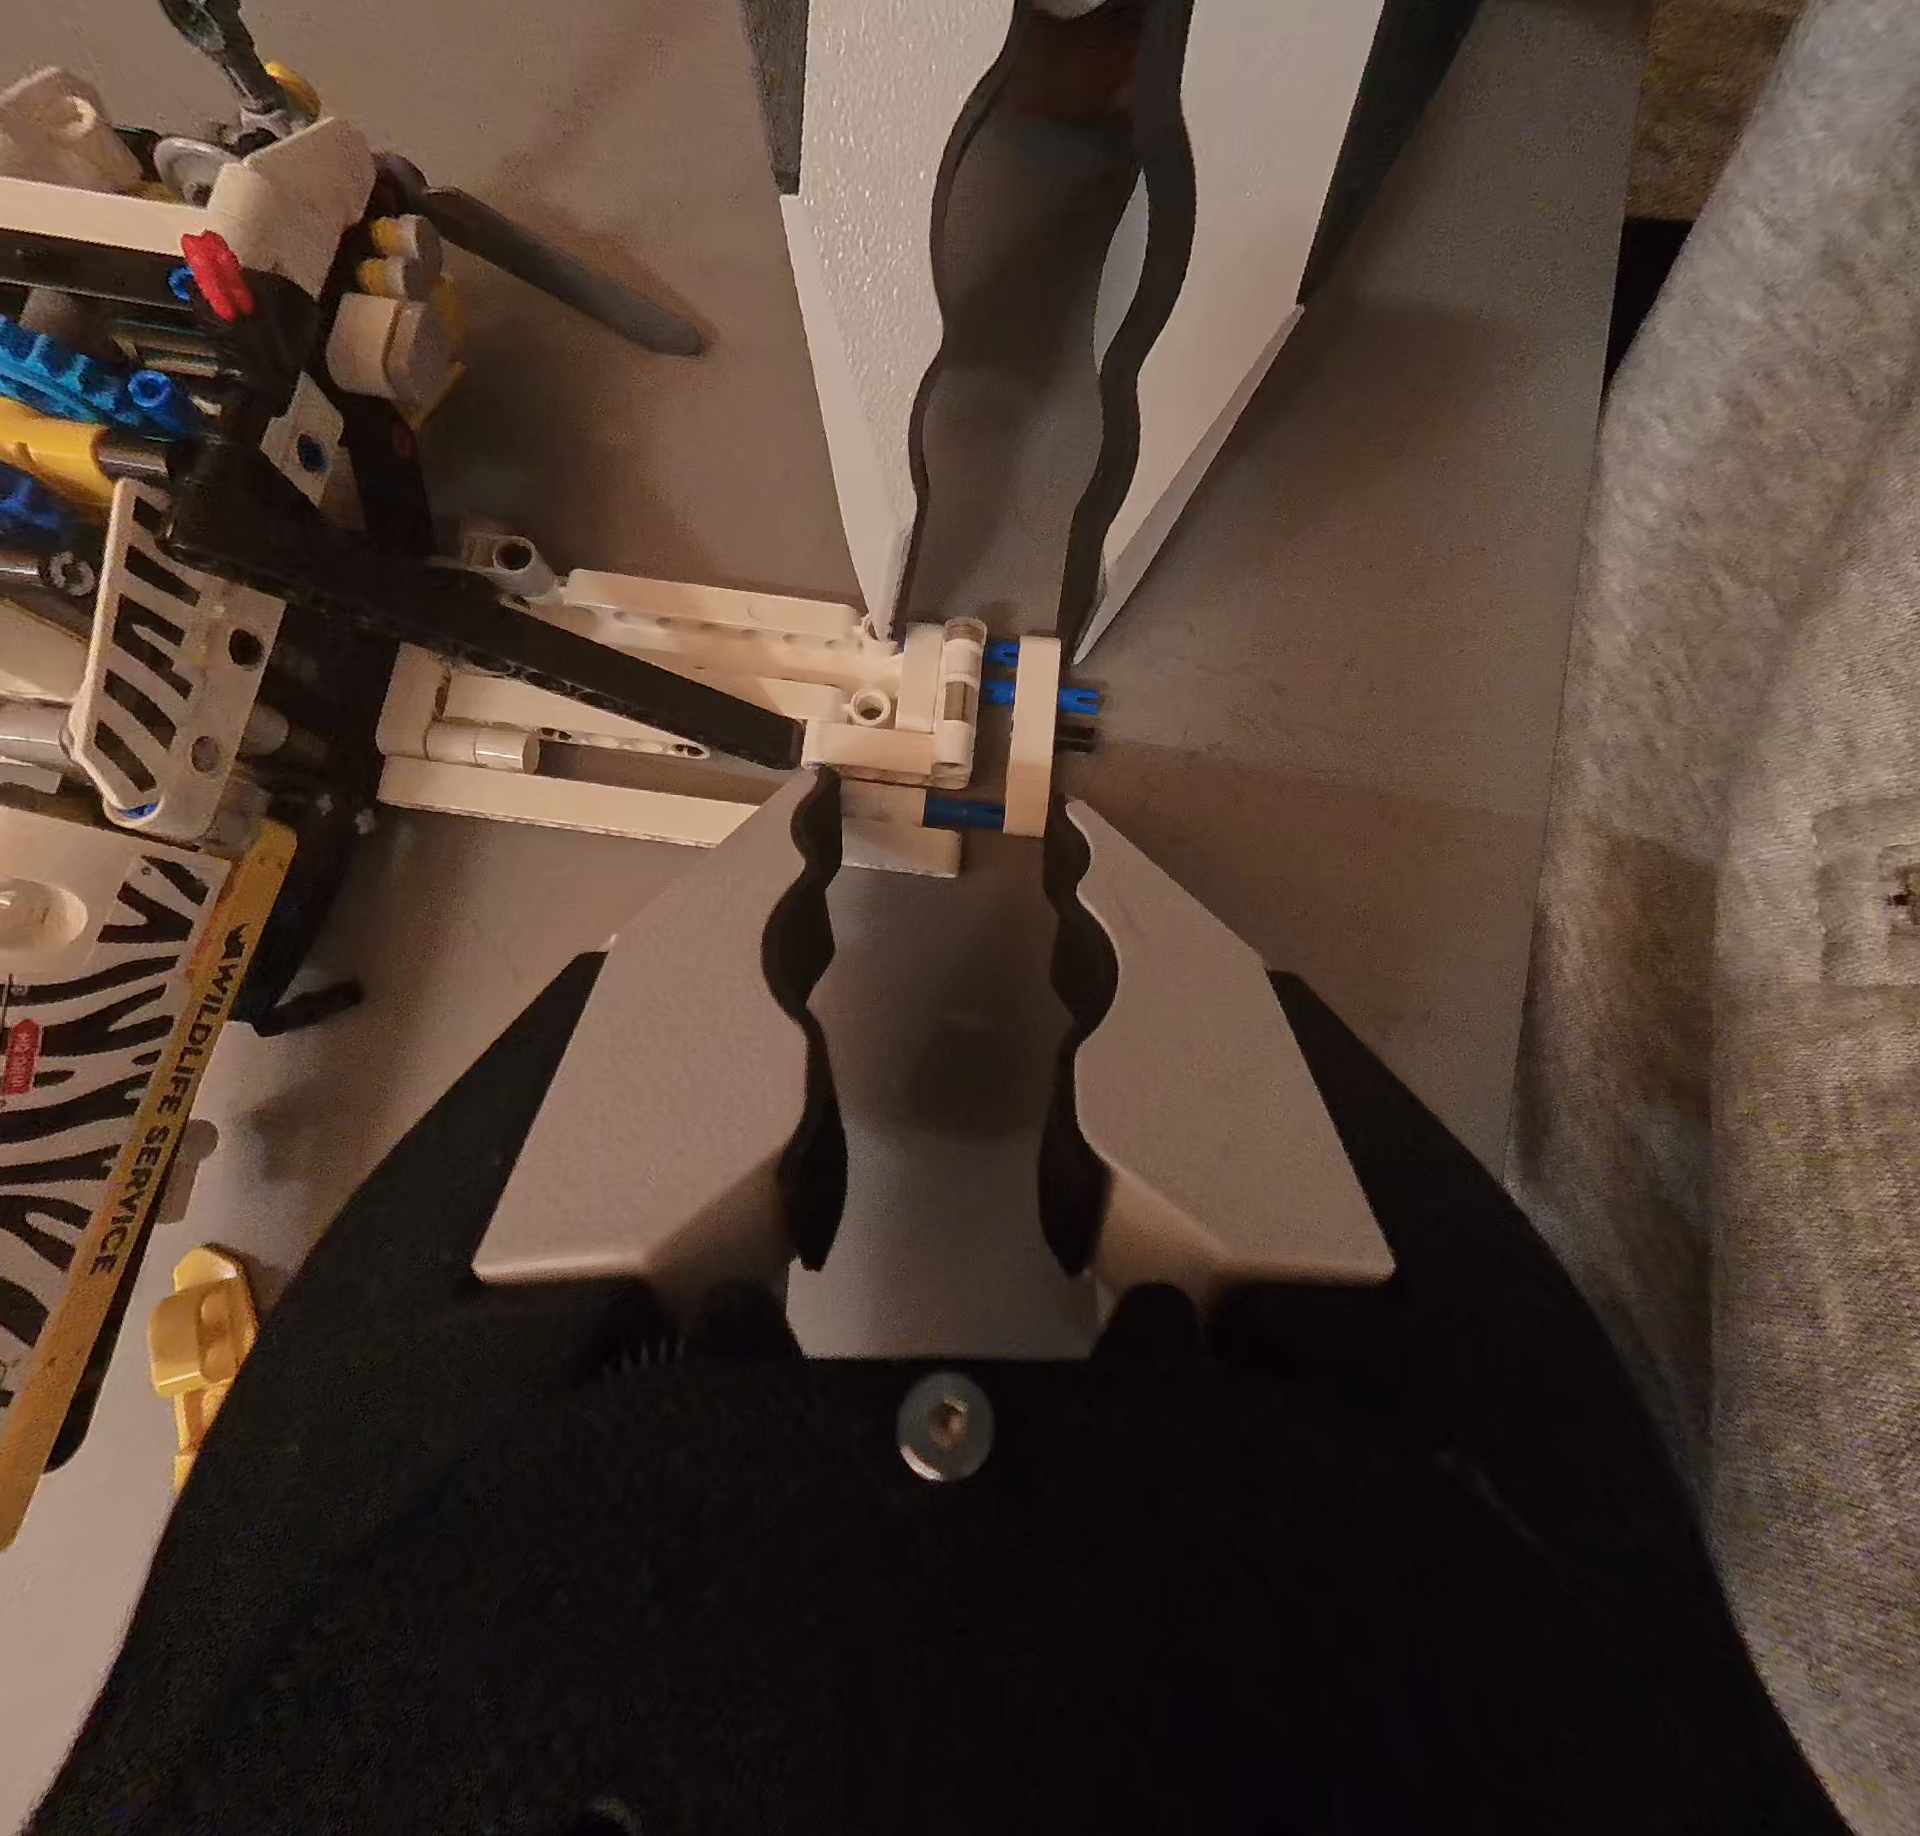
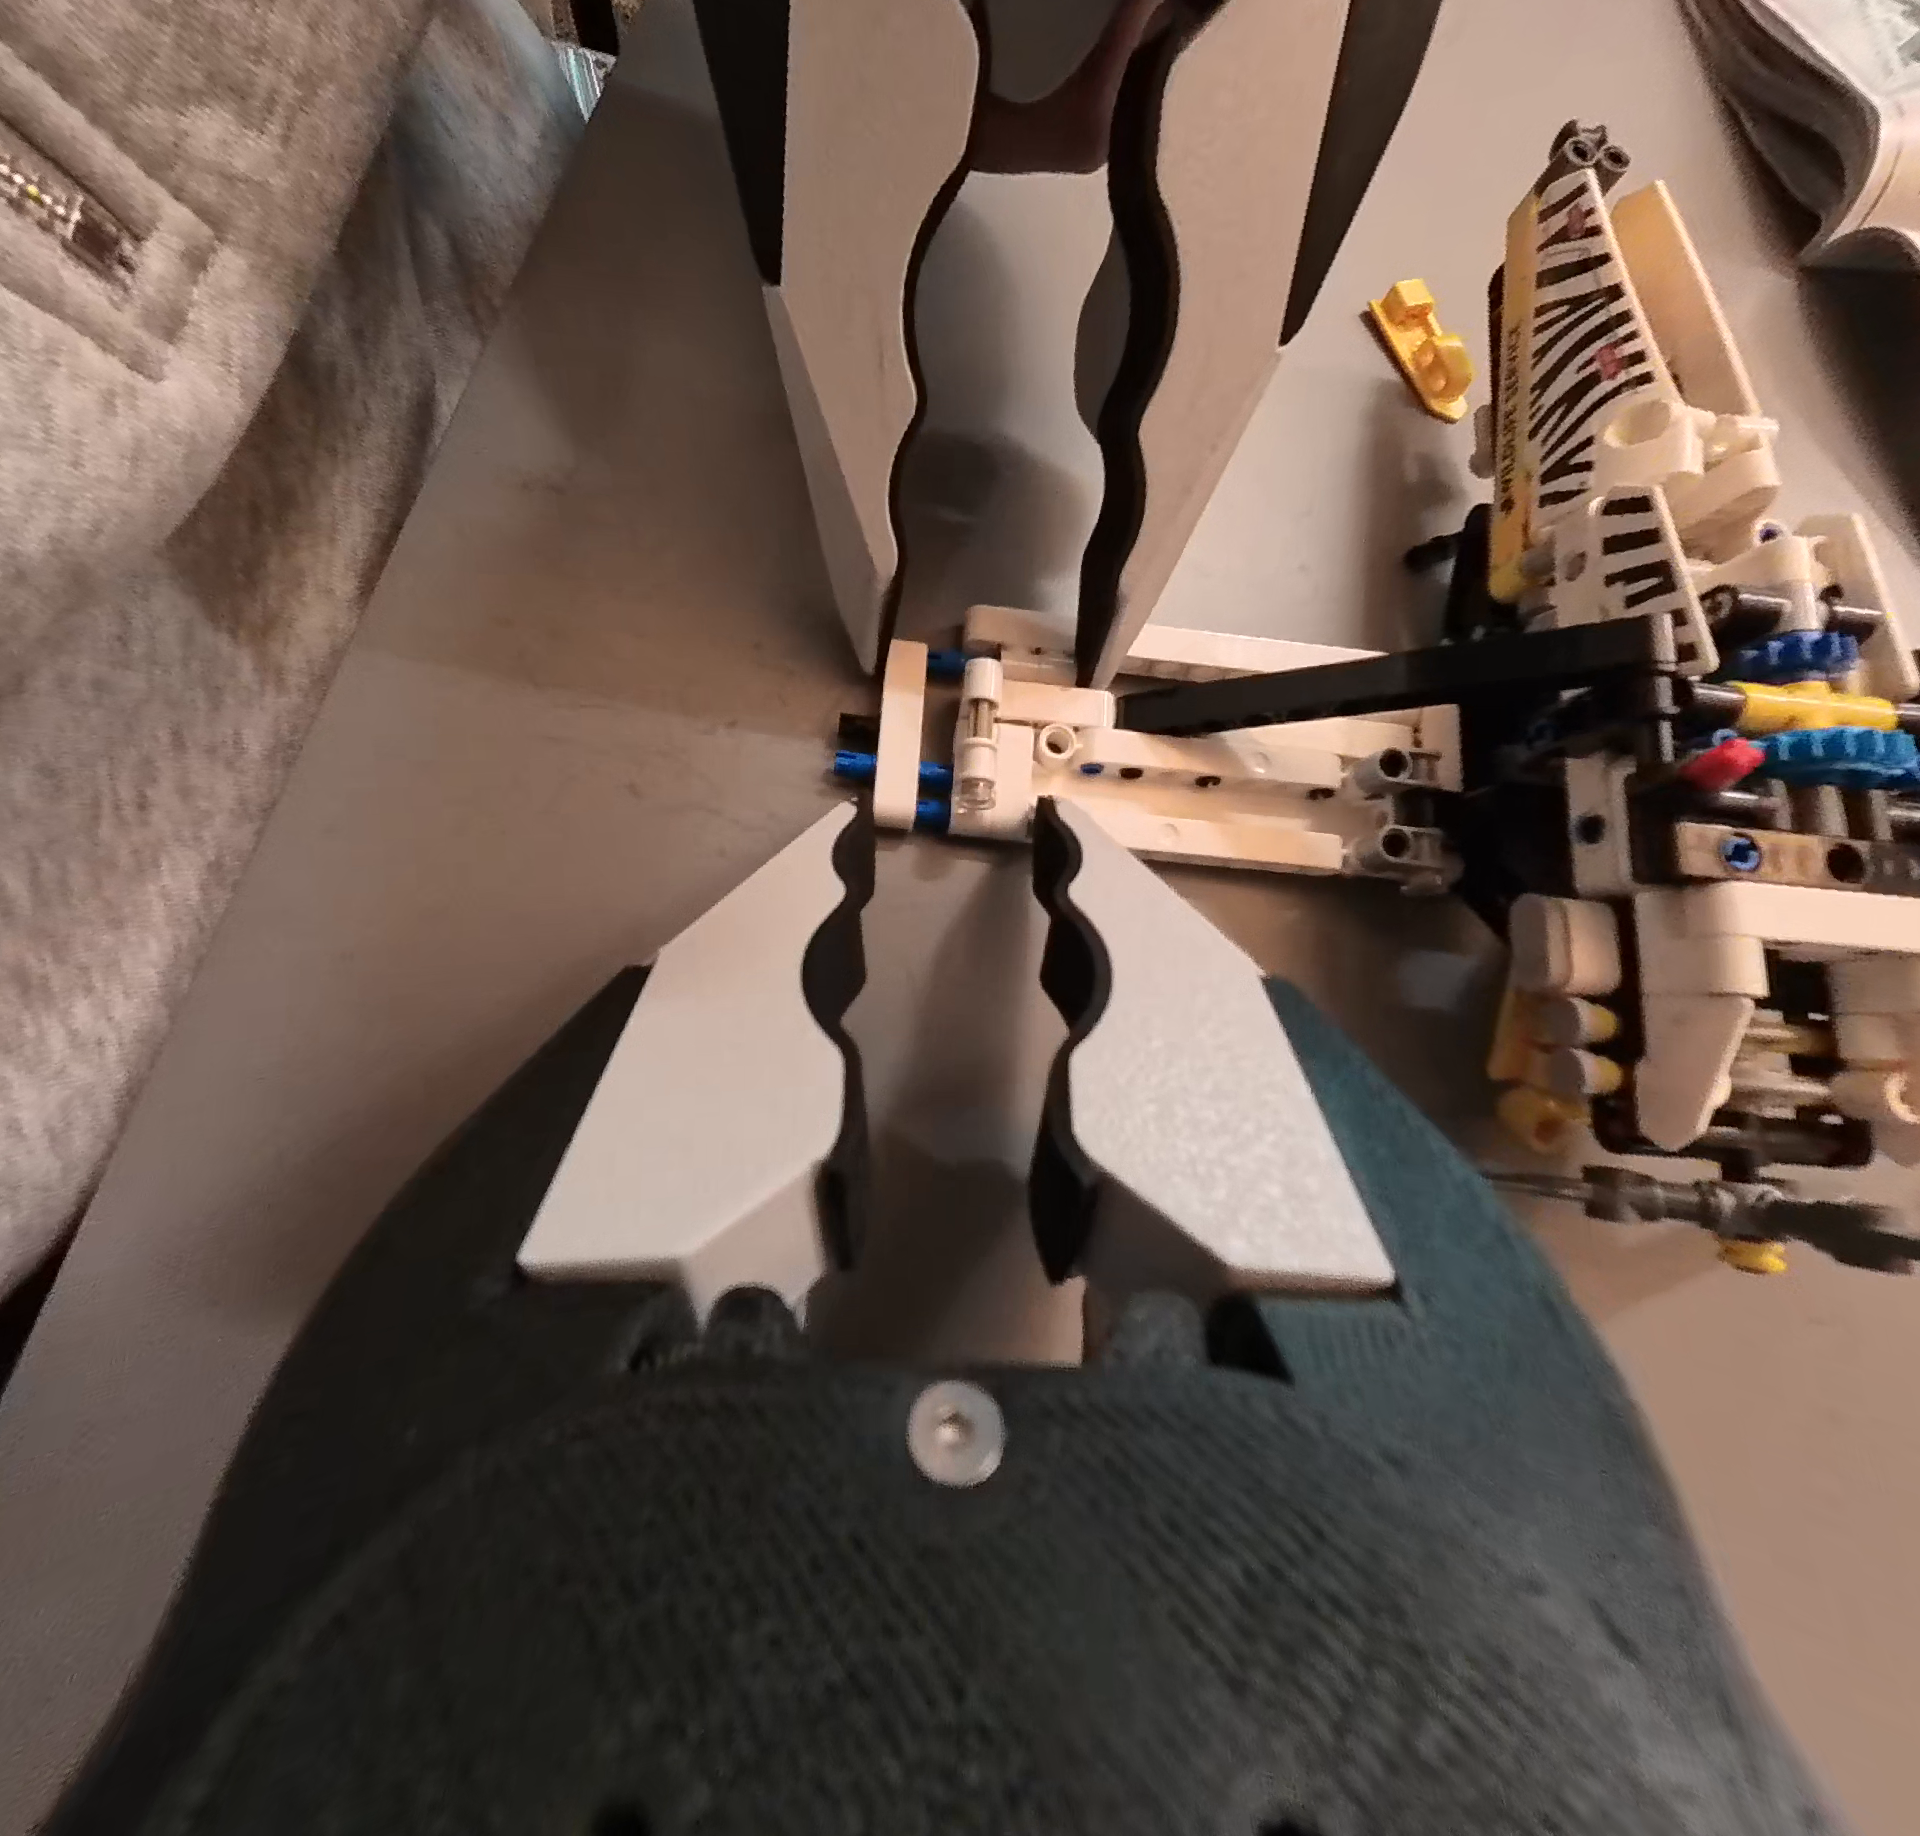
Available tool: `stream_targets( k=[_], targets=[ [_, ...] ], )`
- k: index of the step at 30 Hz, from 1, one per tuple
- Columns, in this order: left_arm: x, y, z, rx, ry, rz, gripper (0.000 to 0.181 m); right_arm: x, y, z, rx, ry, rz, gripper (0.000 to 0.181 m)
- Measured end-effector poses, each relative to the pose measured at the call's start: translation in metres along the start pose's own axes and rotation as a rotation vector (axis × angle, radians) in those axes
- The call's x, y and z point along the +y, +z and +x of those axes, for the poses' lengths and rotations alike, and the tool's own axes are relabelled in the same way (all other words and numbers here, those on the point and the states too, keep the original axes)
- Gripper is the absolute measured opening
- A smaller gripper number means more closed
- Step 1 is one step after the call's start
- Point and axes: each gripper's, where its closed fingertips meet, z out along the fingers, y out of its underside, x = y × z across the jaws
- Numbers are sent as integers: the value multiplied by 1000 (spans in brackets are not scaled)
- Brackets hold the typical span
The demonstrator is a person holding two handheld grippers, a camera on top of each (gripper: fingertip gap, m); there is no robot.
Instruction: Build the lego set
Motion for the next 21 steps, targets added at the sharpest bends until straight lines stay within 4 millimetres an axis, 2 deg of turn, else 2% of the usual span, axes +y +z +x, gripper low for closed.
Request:
stream_targets(
  k=[21],
  targets=[
    [0, 0, -1, 24, -17, 18, 38, 0, 0, -1, 1, 2, -10, 30]
  ],
)
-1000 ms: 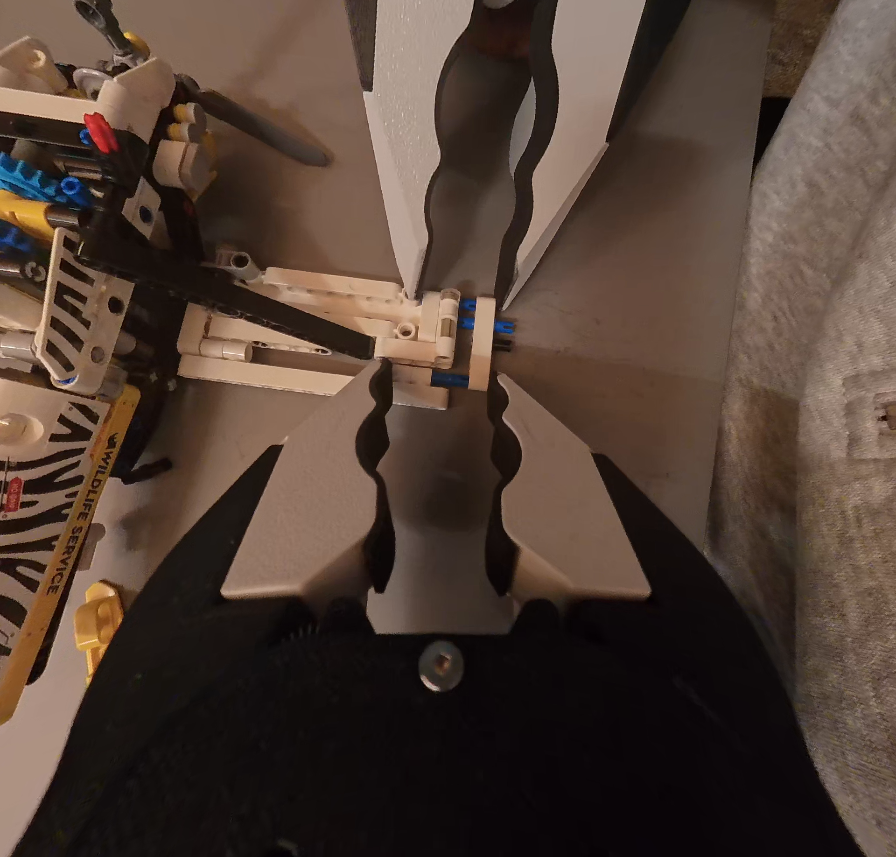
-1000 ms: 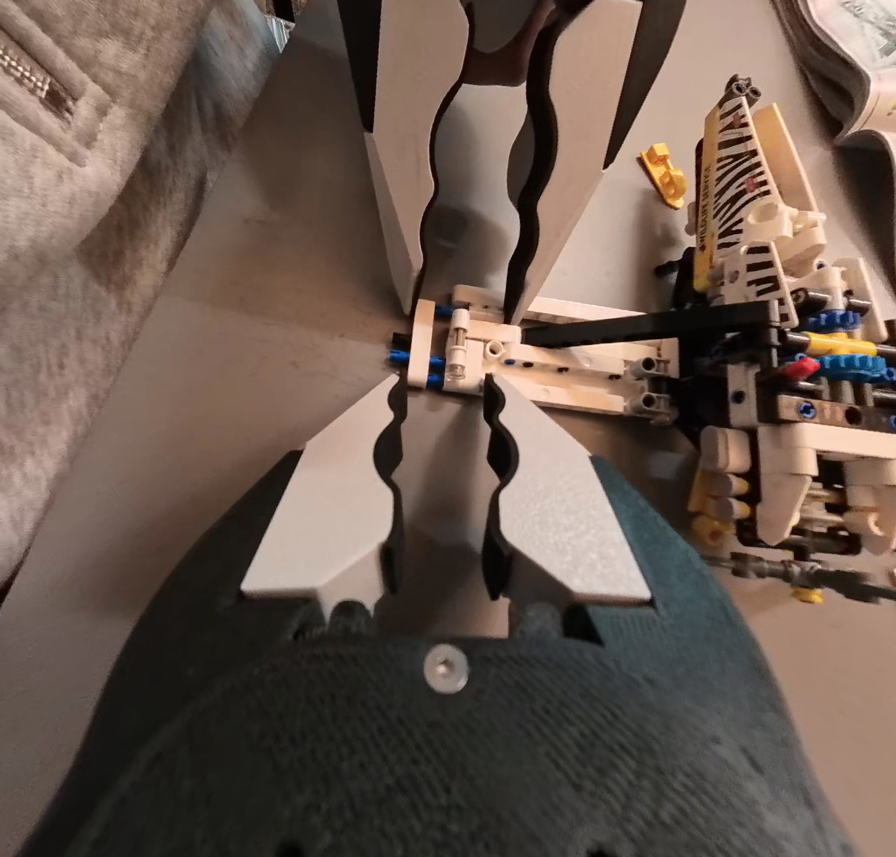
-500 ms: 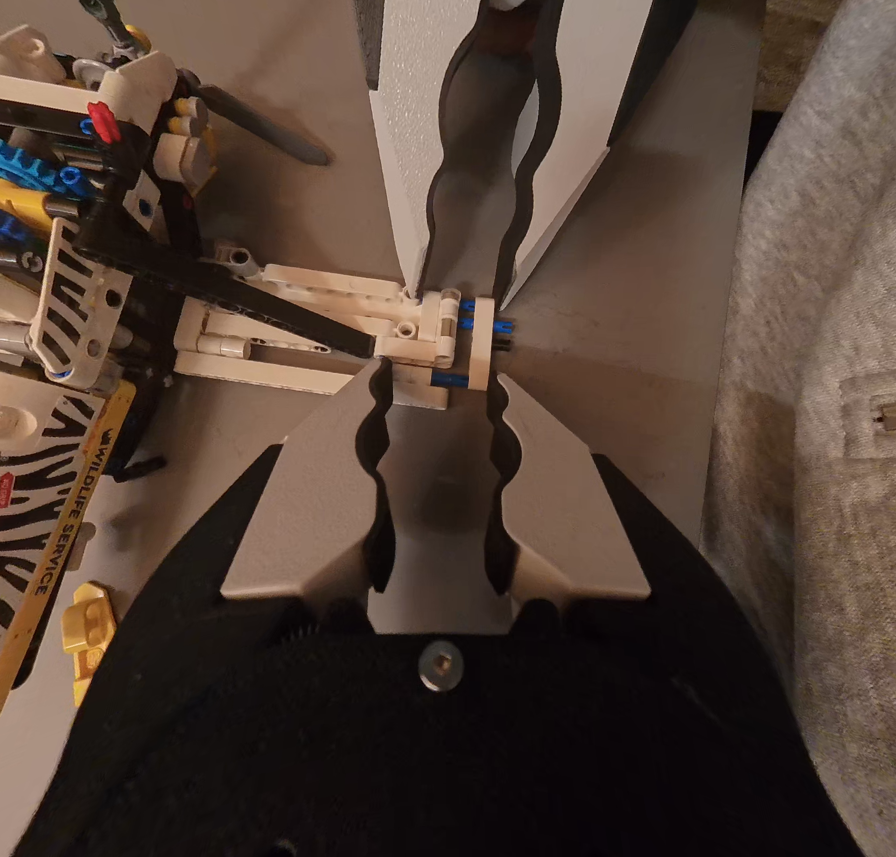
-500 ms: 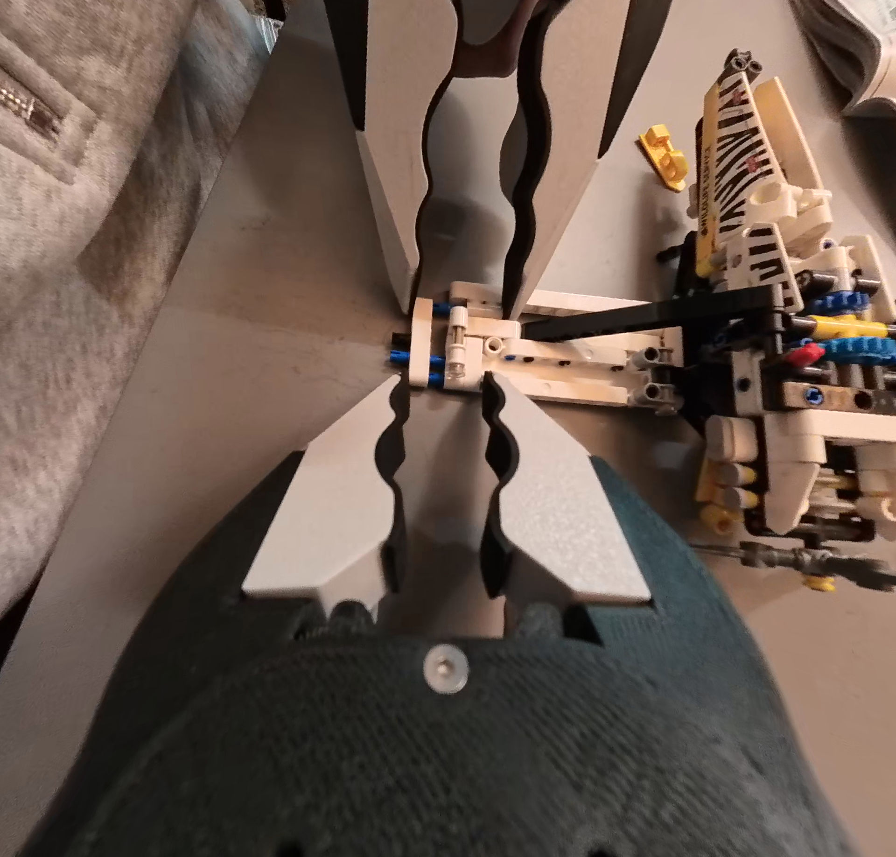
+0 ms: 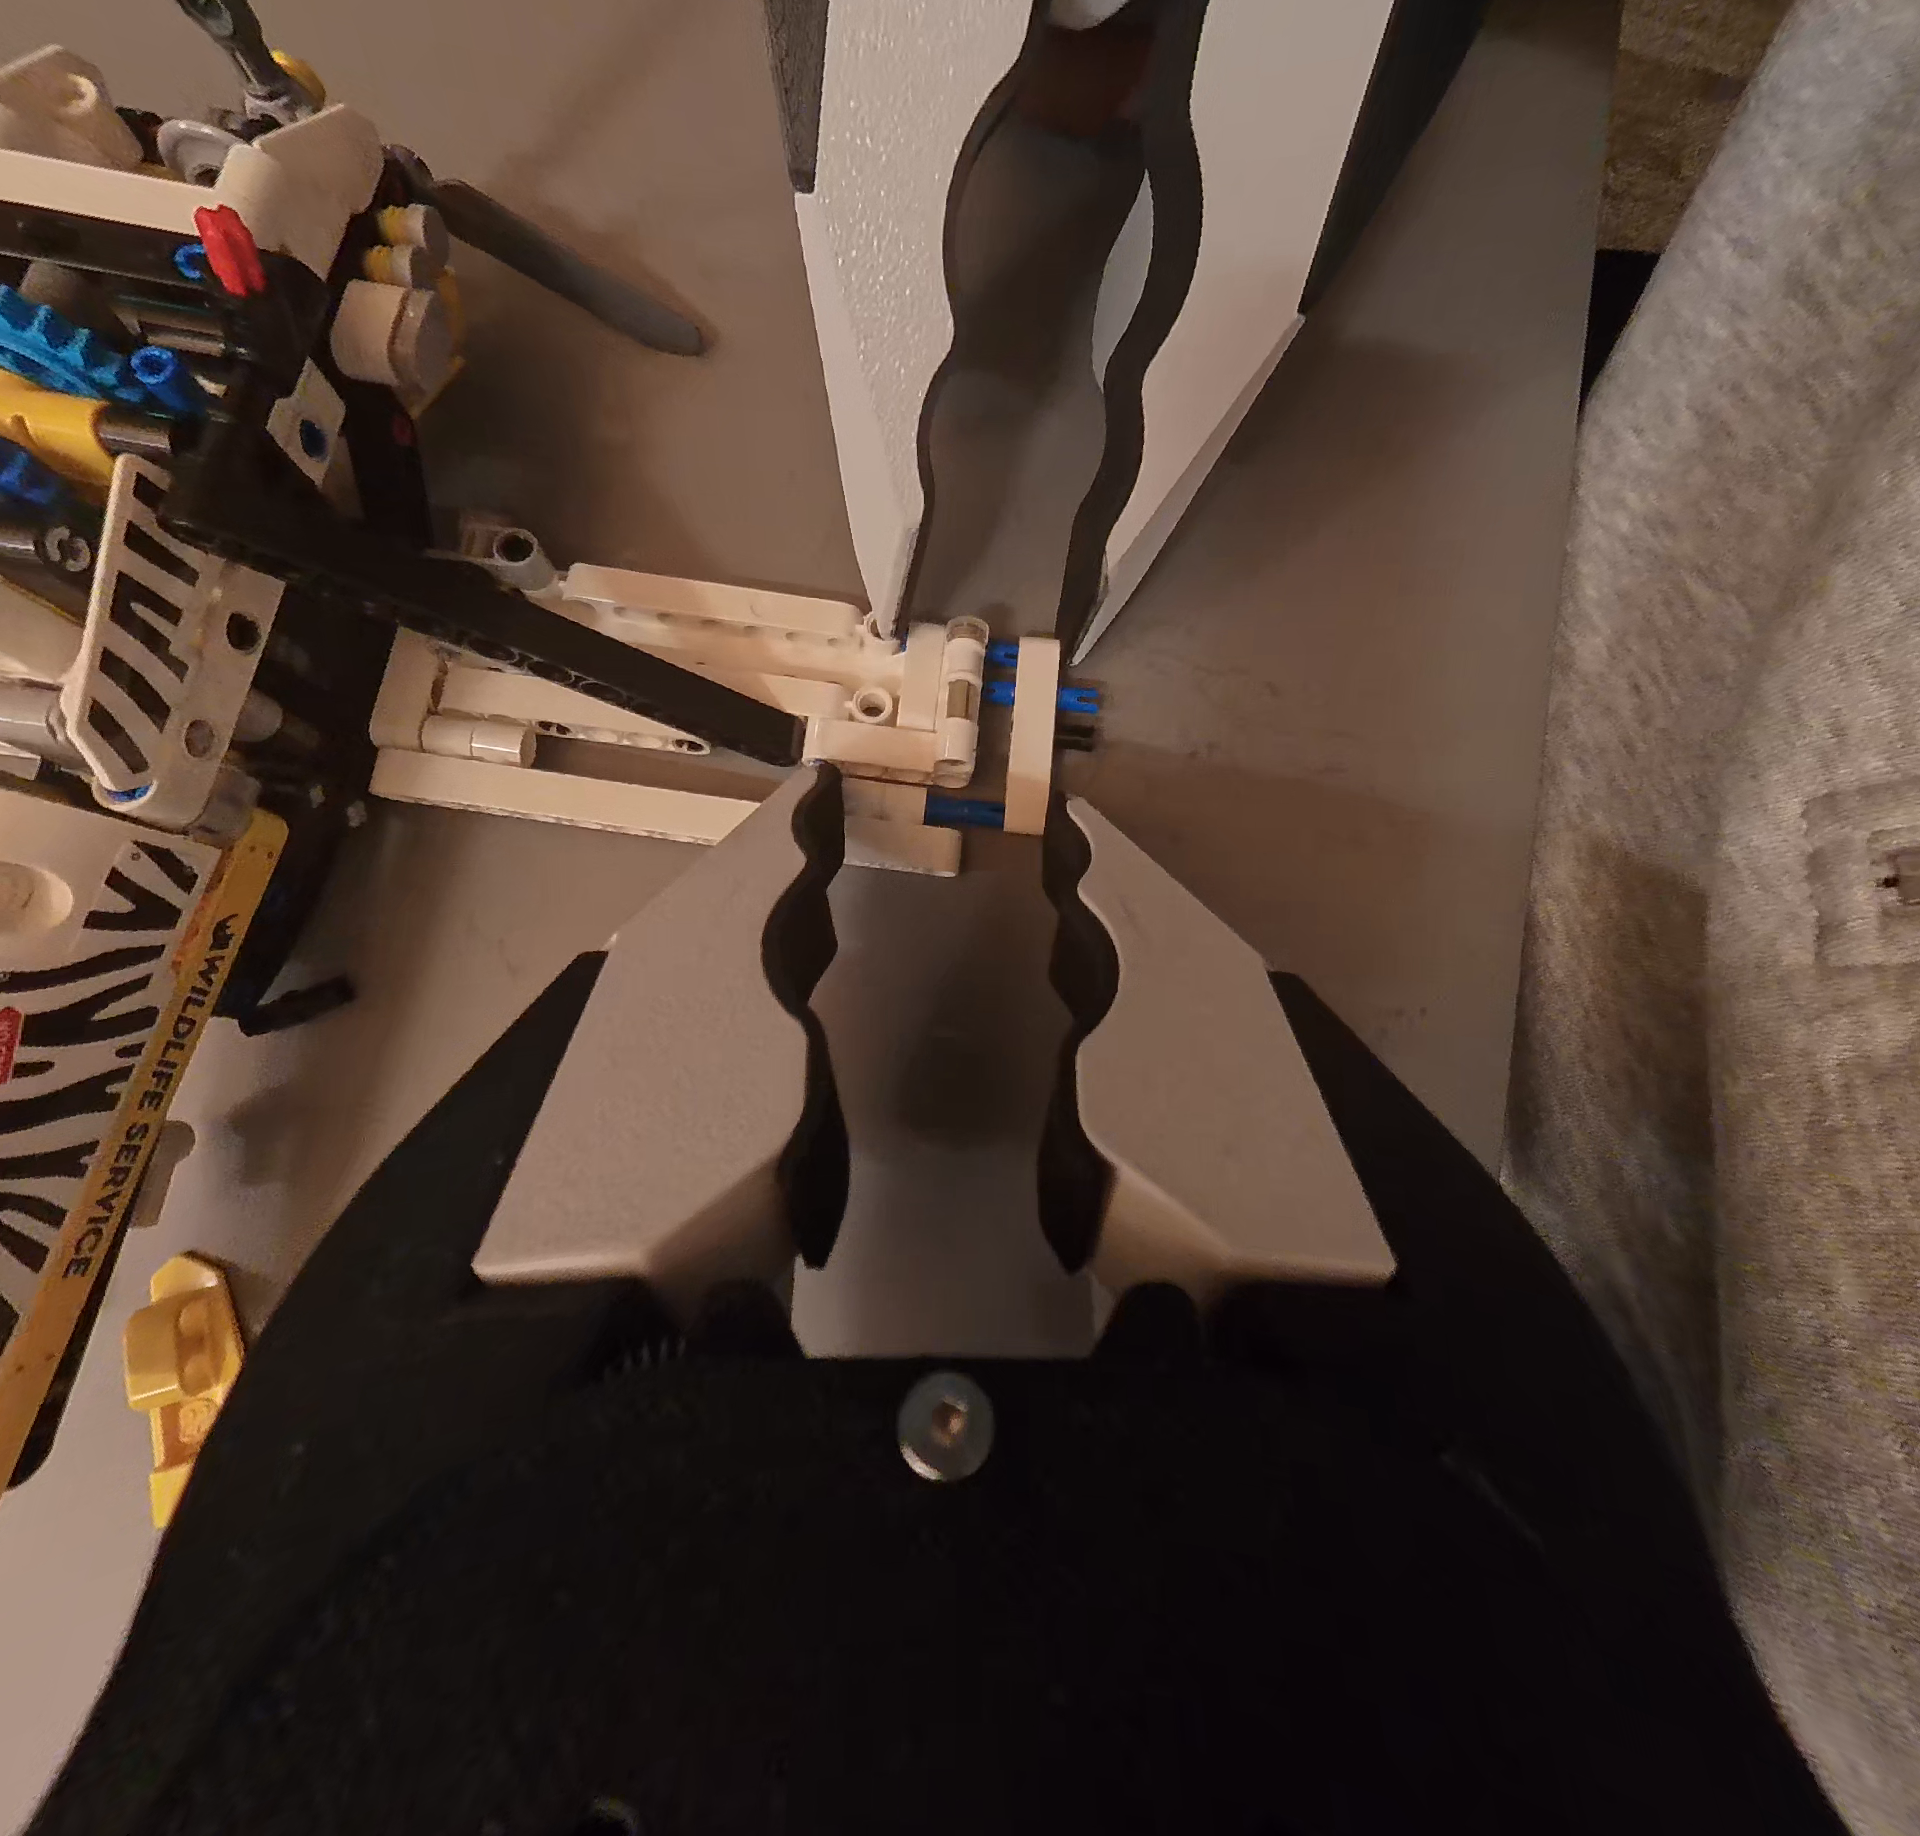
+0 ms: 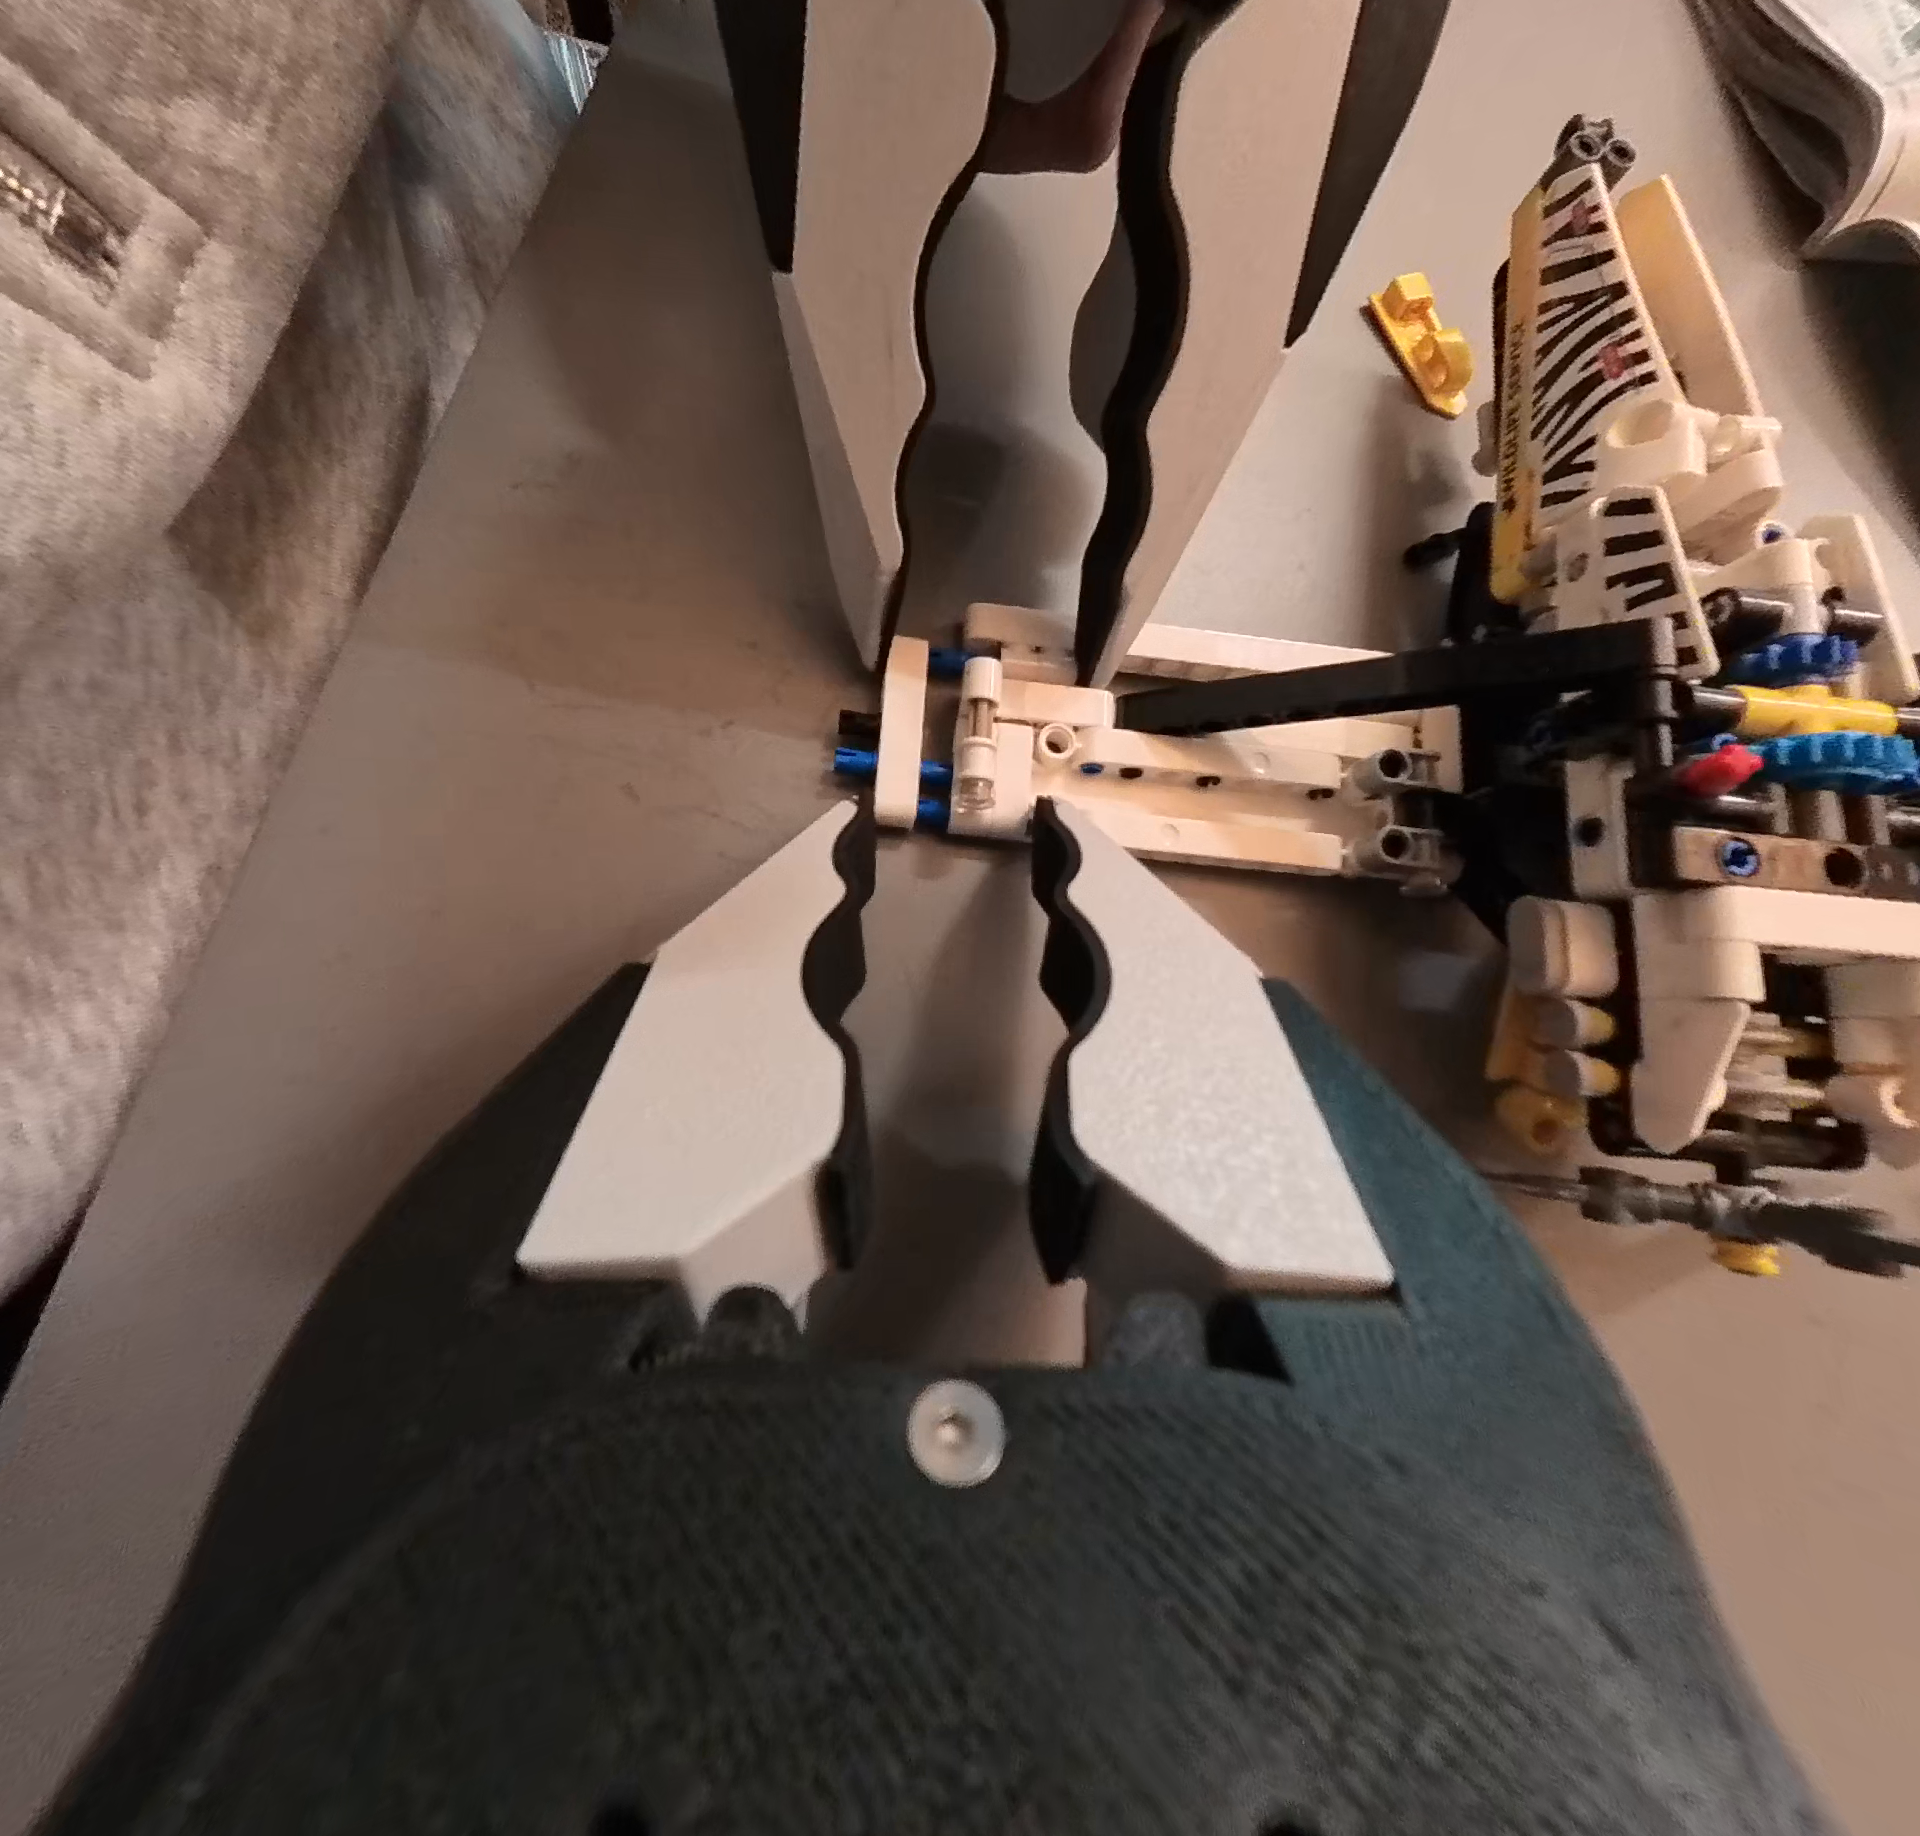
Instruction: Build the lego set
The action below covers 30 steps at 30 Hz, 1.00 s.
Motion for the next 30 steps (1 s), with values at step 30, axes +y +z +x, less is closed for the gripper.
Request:
stream_targets(
  k=[30],
  targets=[
    [0, 1, 0, -18, 35, 12, 38, -2, 3, -1, -16, -46, 11, 32]
  ],
)
